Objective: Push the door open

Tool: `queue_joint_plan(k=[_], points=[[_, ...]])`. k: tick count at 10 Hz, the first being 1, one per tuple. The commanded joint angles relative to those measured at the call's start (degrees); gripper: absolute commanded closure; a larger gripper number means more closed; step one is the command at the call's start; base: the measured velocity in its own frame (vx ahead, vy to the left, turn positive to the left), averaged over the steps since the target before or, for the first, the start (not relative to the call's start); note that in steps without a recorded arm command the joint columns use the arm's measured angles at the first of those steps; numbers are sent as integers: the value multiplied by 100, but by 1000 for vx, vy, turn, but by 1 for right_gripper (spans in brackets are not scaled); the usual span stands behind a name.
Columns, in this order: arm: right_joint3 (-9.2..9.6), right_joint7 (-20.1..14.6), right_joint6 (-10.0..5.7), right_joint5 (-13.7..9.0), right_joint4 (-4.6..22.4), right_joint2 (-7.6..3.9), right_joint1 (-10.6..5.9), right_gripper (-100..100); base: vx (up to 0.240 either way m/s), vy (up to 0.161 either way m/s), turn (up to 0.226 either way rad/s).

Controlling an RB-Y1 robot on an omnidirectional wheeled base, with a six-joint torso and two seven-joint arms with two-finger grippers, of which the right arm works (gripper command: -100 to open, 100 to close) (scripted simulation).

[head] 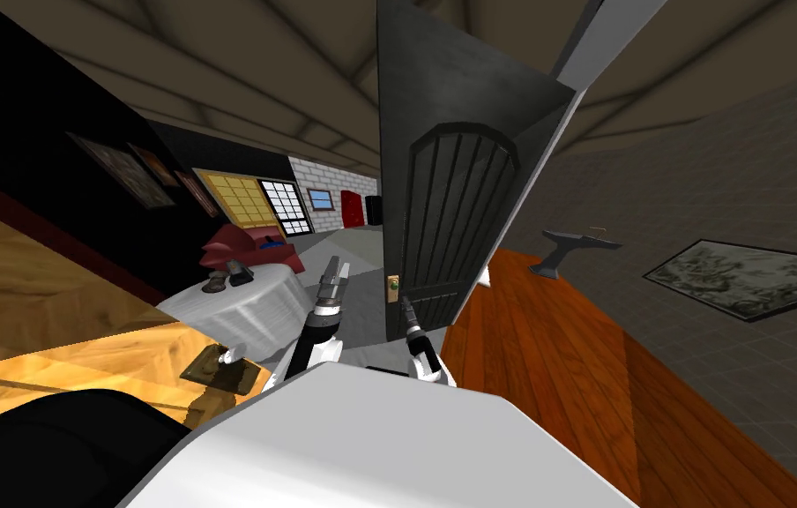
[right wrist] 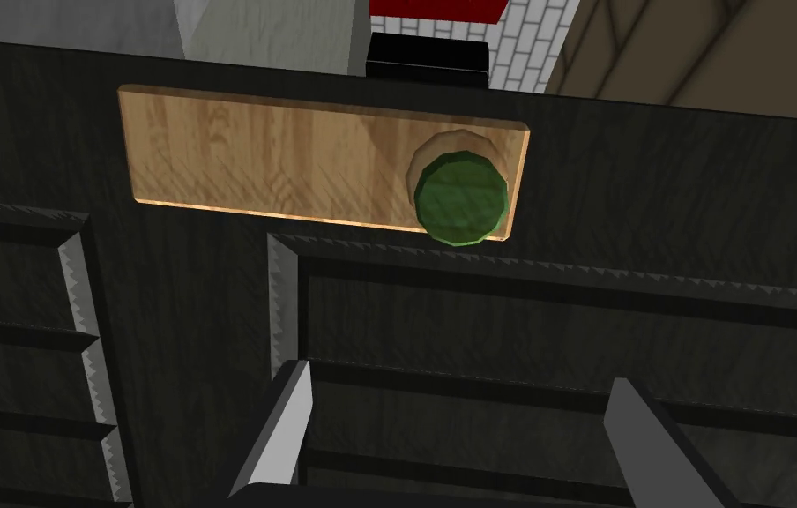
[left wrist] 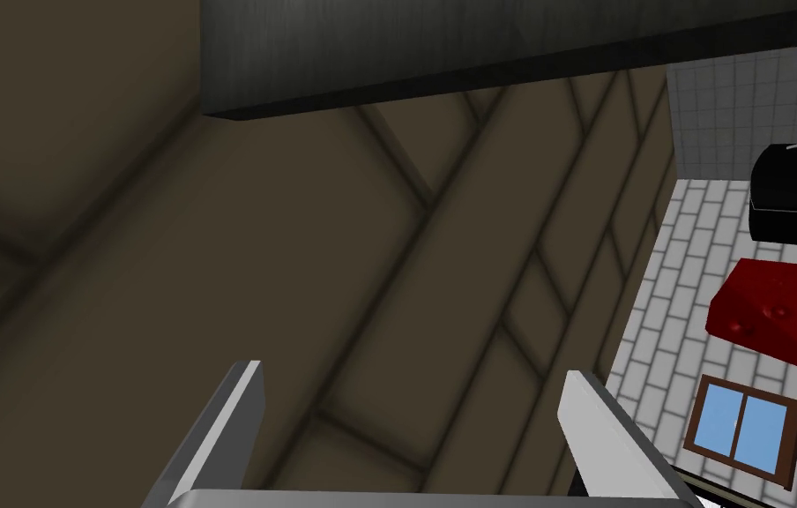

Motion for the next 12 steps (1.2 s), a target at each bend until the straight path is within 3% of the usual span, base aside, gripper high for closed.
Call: queue_joint_plan(k=[1,3,5,6,7,12], points=[[-35,6,20,13,9,-30,-39,-100,224,103,14],[-81,-5,32,21,46,55,-104,-100,209,99,16],[-129,-16,45,29,85,322,-173,-100,198,120,17],[-121,-2,45,30,95,264,-167,-100,87,66,-3],[-121,-2,45,30,95,264,-167,100,-11,-9,-4],[-121,-2,45,30,95,264,-167,100,-19,-12,3]])
